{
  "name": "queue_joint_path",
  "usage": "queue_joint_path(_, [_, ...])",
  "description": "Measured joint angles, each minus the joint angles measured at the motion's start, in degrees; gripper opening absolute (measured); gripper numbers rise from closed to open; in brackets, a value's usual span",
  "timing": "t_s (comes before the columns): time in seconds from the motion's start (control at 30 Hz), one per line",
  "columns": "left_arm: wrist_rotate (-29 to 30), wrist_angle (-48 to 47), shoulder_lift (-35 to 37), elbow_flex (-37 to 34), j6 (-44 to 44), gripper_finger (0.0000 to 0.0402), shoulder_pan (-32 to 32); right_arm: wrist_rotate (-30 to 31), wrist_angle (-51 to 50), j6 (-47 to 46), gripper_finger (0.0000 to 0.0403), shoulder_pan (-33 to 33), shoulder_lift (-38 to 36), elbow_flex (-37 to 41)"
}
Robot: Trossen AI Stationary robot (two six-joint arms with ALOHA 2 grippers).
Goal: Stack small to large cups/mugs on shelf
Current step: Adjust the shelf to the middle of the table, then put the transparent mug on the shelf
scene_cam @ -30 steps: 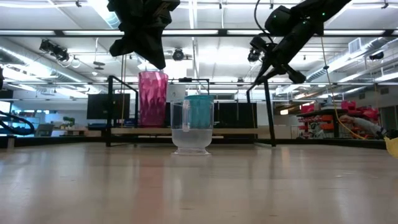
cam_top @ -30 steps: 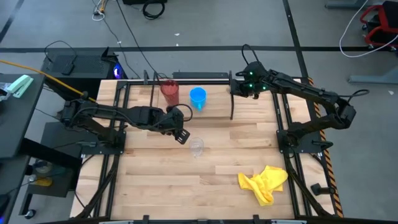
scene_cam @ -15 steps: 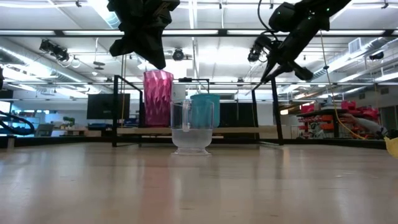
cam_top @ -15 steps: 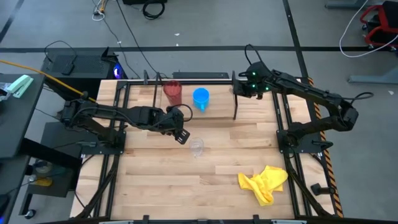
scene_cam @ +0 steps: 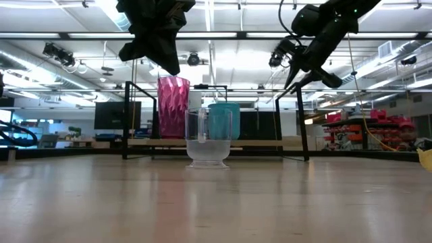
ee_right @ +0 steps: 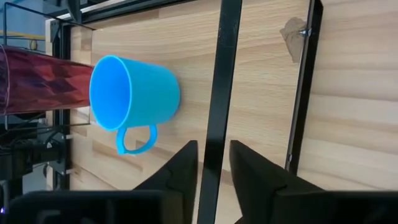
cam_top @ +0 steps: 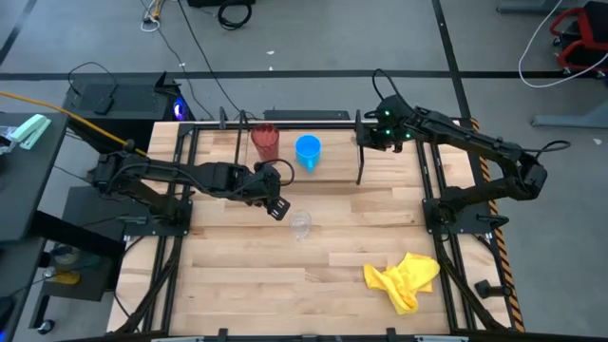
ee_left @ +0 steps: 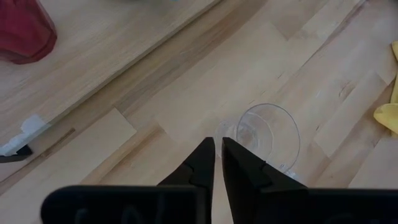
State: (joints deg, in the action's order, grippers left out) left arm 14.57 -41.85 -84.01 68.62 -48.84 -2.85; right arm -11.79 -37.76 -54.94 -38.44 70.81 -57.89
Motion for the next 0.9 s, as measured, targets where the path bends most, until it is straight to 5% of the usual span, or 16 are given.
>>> queue_joint_path(0.3, [0.0, 0.0, 0.0, 0.0, 0.0, 0.0039, 0.0, 0.6, -0.5, -0.3, 0.0156, -0.1, -2.6, 0.0])
queue_joint_path(0.6, [0.0, -2.3, 0.0, 0.0, 0.1, 0.0033, 0.0, 1.1, -10.9, -0.3, 0.0158, 0.6, -9.2, 0.0])
queue_joint_path(0.73, [0.0, -6.7, 0.0, 0.0, 0.7, 0.0034, 0.0, 0.3, -12.1, -0.9, 0.0156, 6.6, -13.9, 0.0])
queue_joint_path(0.9, [-0.5, -12.3, 0.0, 0.0, 0.7, 0.0041, -0.4, 7.0, -12.0, -7.3, 0.0155, 21.7, -16.2, 0.0])
